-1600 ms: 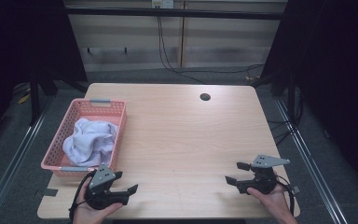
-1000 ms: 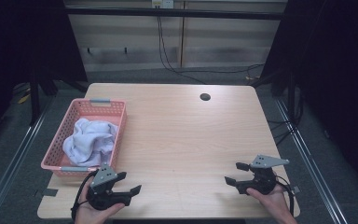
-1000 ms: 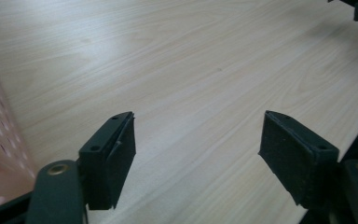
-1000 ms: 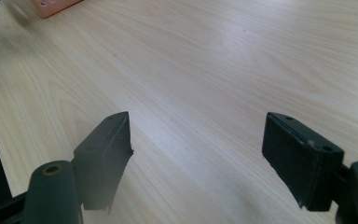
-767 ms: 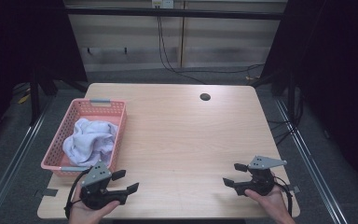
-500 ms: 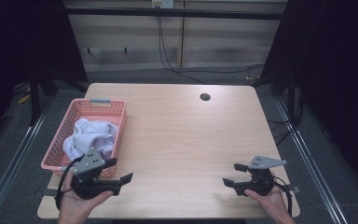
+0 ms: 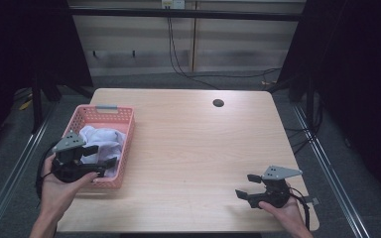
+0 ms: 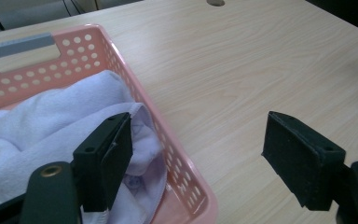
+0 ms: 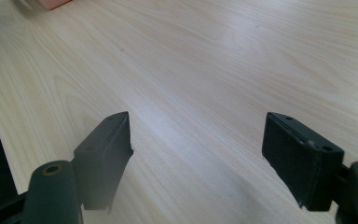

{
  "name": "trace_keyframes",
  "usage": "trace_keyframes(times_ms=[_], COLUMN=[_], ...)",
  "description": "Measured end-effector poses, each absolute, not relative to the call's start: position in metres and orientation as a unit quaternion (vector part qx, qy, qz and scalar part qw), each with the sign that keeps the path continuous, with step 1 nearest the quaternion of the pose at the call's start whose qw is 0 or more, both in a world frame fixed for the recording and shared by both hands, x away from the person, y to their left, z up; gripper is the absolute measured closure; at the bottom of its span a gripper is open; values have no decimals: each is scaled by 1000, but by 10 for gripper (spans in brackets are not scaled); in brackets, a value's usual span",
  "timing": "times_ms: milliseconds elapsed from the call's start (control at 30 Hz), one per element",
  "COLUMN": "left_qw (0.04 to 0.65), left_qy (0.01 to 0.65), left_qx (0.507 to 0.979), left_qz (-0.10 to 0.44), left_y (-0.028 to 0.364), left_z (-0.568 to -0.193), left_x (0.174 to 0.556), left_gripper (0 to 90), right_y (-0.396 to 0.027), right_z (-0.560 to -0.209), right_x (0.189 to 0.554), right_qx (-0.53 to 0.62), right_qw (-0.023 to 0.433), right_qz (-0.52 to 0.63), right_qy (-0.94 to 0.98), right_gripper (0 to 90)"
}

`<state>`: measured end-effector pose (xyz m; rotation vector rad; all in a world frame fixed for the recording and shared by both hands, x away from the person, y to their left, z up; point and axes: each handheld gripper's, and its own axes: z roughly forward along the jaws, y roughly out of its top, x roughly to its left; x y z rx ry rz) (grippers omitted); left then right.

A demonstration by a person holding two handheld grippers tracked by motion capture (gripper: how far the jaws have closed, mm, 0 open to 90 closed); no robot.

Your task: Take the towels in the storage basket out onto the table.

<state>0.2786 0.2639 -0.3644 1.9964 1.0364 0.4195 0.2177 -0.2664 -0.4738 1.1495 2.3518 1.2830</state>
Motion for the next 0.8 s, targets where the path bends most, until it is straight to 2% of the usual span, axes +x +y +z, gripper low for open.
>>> trace_keyframes(times_ms=[267, 800], left_qw=[381, 308], left_qy=[442, 486], left_qx=[797, 807], left_qz=[157, 131], left_y=[283, 302], left_z=[-366, -398], left_x=[308, 361], left_gripper=[160, 159], right_y=[-265, -265], right_z=[-474, -474], right_x=[219, 219], right_qx=[390, 389], right_qw=[112, 113], right_qz=[436, 434], right_qy=[803, 805], right_gripper=[236, 240])
